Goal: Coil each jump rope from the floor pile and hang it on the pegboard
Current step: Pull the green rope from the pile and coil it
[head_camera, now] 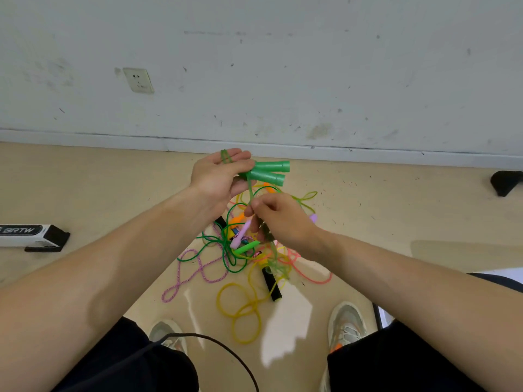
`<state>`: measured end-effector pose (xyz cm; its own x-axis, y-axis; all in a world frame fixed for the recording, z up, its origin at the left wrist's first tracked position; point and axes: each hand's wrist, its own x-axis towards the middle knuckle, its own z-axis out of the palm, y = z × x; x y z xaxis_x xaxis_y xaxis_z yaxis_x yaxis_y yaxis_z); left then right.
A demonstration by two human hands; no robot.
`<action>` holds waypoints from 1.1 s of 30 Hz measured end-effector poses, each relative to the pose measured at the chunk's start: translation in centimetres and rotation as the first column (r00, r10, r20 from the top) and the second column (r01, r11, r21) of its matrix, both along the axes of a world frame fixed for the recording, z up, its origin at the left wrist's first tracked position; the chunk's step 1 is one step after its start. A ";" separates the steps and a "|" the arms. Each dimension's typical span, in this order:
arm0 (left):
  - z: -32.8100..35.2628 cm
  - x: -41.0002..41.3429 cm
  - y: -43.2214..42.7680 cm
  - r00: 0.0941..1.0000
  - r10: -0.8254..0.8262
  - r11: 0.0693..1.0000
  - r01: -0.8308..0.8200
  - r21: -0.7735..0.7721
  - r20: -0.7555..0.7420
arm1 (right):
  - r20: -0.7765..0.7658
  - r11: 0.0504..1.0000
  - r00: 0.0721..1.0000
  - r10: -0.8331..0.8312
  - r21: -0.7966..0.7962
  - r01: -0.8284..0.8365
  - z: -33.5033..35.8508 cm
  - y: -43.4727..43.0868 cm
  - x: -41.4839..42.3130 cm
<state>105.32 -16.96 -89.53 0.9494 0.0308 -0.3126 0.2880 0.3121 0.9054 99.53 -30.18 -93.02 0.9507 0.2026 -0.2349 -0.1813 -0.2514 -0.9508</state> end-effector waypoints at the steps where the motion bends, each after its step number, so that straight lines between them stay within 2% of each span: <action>1: 0.2 0.1 0.2 0.999 -0.033 0.999 0.033 -0.038 -0.005 | -0.055 0.999 0.998 0.045 0.013 -0.044 -0.1 -0.5 0.3; 4: 0.8 0.2 1.1 0.980 -0.199 0.979 0.199 -0.042 0.009 | -0.073 0.994 0.992 0.102 -0.041 -0.105 -0.3 -2.0 1.2; 6: 0.9 0.3 1.9 0.950 -0.309 0.951 0.308 0.039 0.046 | -0.036 0.994 0.997 0.074 -0.078 -0.077 -0.1 -3.1 2.0; 10: 1.0 0.4 2.6 0.900 -0.430 0.884 0.406 0.233 0.062 | 0.006 0.993 0.999 0.031 -0.111 -0.030 1.2 -4.8 3.2; 17: 1.1 -0.2 2.4 0.794 -0.606 0.684 0.482 0.547 0.057 | -0.019 0.992 0.998 0.052 -0.114 -0.054 2.6 -5.0 3.6; 19: 1.0 -0.3 2.1 0.762 -0.644 0.607 0.462 0.647 0.061 | -0.035 0.995 0.999 0.031 -0.099 -0.034 2.6 -4.6 3.4; 21: 0.6 -0.4 1.8 0.748 -0.657 0.569 0.405 0.716 0.098 | -0.060 0.997 0.998 -0.012 -0.072 0.007 2.4 -4.4 3.4; 27: -0.3 0.1 1.4 0.749 -0.631 0.550 0.245 0.798 0.204 | -0.099 0.993 0.989 -0.110 0.031 0.114 2.6 -3.2 2.6; 30: -0.9 0.3 1.3 0.800 -0.546 0.618 0.183 0.764 0.250 | -0.108 0.977 0.974 -0.200 0.054 0.207 2.7 -2.6 2.1; 33: -1.5 0.4 1.2 0.857 -0.433 0.685 0.111 0.720 0.280 | -0.135 0.959 0.965 -0.226 0.143 0.245 3.0 -2.1 1.5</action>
<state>105.72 -15.80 -90.99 0.9744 -0.2064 0.0891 -0.1739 -0.4412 0.8804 101.06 -32.28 -89.98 0.9439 0.0195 -0.3298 -0.3289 -0.0371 -0.9436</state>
